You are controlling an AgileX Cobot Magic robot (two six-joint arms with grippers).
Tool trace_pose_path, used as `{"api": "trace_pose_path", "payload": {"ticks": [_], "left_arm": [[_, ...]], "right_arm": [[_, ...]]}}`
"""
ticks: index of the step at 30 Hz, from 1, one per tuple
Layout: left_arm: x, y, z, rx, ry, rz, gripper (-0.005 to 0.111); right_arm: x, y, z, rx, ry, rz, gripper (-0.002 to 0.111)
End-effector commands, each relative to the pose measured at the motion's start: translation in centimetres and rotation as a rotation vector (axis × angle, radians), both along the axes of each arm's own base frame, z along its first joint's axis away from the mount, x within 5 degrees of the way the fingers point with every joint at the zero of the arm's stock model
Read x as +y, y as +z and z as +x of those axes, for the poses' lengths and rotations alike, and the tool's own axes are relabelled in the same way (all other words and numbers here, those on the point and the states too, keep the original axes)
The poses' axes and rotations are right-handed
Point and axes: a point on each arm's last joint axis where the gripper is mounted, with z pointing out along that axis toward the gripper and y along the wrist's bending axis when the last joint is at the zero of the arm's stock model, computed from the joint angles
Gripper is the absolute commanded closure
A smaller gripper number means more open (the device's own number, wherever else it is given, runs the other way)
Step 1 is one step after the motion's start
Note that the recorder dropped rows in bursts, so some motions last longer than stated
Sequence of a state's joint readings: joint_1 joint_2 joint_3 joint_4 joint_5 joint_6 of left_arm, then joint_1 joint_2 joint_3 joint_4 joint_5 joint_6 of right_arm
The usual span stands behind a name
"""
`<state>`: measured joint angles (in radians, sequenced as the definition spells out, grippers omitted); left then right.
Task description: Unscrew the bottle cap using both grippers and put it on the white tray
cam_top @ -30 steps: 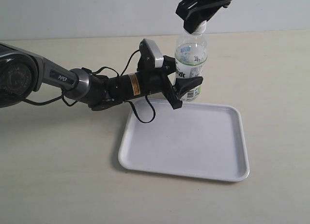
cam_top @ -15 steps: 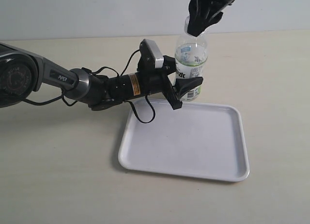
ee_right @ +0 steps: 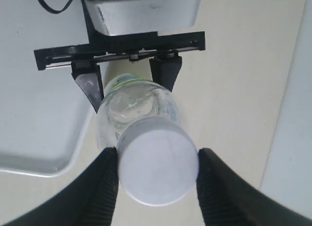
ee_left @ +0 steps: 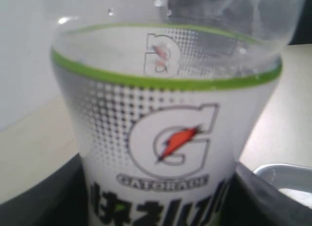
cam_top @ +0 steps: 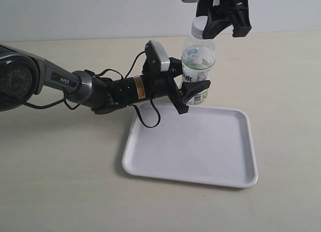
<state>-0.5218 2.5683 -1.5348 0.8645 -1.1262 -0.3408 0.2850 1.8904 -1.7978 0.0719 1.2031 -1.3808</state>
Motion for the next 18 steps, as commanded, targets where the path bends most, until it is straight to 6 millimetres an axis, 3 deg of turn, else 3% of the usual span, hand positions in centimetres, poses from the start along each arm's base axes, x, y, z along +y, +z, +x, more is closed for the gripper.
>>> {"api": "trace_pose_path", "payload": {"ticks": [1,13,18], "left_arm": [[-0.03,0.82,0.24,0.008,0.002,-0.019,0.107],[-0.02,0.83,0.25,0.008,0.004,-0.020,0.107],[-0.02,0.83,0.25,0.008,0.004,-0.020,0.107]], "right_arm": [[-0.26,0.31,-0.18,-0.039,0.235,-0.110,0.108],[-0.24,0.31,-0.18,-0.111,0.685,-0.262,0.108],[-0.28,0.31,-0.17,-0.112,0.690,-0.268,0.108]]}}
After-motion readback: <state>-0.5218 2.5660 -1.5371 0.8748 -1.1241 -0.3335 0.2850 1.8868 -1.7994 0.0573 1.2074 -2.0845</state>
